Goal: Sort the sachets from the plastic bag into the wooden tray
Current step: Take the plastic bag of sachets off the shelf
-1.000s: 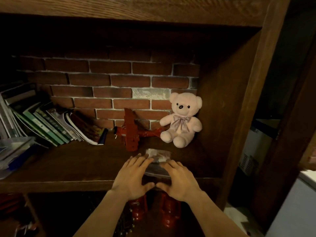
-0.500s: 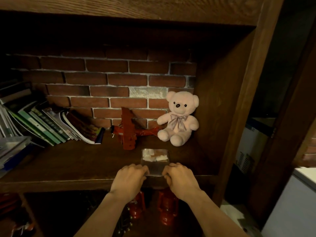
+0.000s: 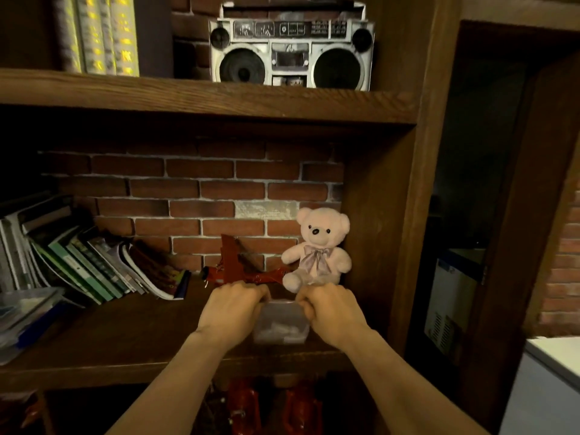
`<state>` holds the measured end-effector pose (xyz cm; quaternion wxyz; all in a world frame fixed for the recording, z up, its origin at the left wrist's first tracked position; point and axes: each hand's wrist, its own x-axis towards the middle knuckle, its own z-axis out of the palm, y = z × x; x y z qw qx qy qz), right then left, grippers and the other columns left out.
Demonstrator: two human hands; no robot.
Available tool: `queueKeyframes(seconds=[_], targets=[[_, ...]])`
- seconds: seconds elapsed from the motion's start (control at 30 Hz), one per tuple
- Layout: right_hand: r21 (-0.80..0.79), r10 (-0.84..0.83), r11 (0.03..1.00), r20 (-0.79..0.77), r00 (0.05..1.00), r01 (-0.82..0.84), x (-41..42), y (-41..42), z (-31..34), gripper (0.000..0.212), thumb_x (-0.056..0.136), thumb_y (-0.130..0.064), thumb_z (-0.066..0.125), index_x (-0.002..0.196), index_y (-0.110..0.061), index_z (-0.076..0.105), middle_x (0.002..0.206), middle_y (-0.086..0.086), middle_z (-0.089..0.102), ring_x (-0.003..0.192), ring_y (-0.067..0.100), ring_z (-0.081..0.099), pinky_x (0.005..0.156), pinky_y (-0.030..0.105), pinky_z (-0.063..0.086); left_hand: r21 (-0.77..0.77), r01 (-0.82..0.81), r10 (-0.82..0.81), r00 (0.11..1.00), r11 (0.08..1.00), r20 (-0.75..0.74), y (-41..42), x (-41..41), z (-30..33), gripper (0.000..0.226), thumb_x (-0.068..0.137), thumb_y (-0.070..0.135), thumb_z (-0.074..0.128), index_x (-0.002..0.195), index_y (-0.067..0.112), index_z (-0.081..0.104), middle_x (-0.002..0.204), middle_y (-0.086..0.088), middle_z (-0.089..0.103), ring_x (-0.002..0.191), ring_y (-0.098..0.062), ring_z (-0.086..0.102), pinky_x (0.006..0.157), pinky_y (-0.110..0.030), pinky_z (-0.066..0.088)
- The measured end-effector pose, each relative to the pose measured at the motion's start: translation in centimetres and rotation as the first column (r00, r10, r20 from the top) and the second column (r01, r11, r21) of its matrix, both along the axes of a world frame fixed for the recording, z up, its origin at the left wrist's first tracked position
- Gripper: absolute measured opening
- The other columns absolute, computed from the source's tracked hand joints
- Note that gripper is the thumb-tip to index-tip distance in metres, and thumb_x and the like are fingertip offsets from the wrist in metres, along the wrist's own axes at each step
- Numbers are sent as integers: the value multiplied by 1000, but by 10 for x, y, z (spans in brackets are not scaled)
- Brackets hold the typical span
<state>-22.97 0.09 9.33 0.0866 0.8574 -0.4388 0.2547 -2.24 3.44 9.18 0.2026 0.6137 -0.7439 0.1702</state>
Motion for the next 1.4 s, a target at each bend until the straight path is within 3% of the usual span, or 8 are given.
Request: queueKeyframes(seconds=[0.27,0.5,0.63,0.8,0.97,1.17,1.27,1.4], targets=[[-71,-6,997,78,997,12,-11,20,43,22,97,-23,55,109,-30,71,102,-4,73,96,21,65,65,30,38,-129,19,-17,1000,991,11,23,-7,49,12,95,34,57,104,37,63,104,7,72,96,-22,66,72,-37,45],[-120,-77,989,76,994,86,-24,46,60,20,93,-24,57,103,-35,71,97,-5,72,90,22,65,70,30,38,-142,44,-44,999,989,6,41,-17,64,12,95,34,56,103,38,64,105,8,73,97,-21,67,78,-40,54],[-115,-113,986,89,990,123,-34,62,63,17,93,-25,58,101,-34,70,97,-5,71,89,21,64,64,30,39,-132,89,-89,996,987,7,46,-26,65,13,96,32,57,105,38,63,107,6,72,98,-23,67,79,-41,54],[-32,-222,974,61,973,224,-52,88,62,16,96,-24,56,103,-32,69,99,-4,72,90,23,67,75,40,55,-131,163,-161,987,978,25,47,-47,60,13,94,31,57,104,36,64,103,4,73,94,-25,67,72,-39,54],[-11,-316,949,29,948,316,-81,112,53,20,95,-24,55,104,-32,70,103,-5,74,93,24,68,77,43,57,-116,233,-230,973,966,33,50,-79,48,9,92,33,58,99,37,62,97,5,72,89,-24,67,62,-34,40],[74,-382,923,72,922,377,-153,149,44,17,94,-26,58,101,-33,71,94,-10,74,88,17,68,79,43,58,-106,347,-344,938,932,45,71,-150,41,7,88,31,63,93,36,65,84,6,72,78,-23,68,54,-33,36],[99,-411,910,99,906,402,-200,172,45,16,95,-25,60,101,-32,72,92,-11,72,81,11,65,74,37,58,-124,423,-418,906,898,62,82,-195,46,11,89,30,64,97,37,65,88,10,72,80,-17,68,46,-22,28],[70,-498,867,81,863,494,-278,210,51,19,91,-25,59,102,-33,71,93,-9,72,75,12,60,65,31,51,-93,530,-527,848,843,53,110,-276,55,12,92,29,62,102,36,63,100,10,71,90,-15,67,71,-37,56]])
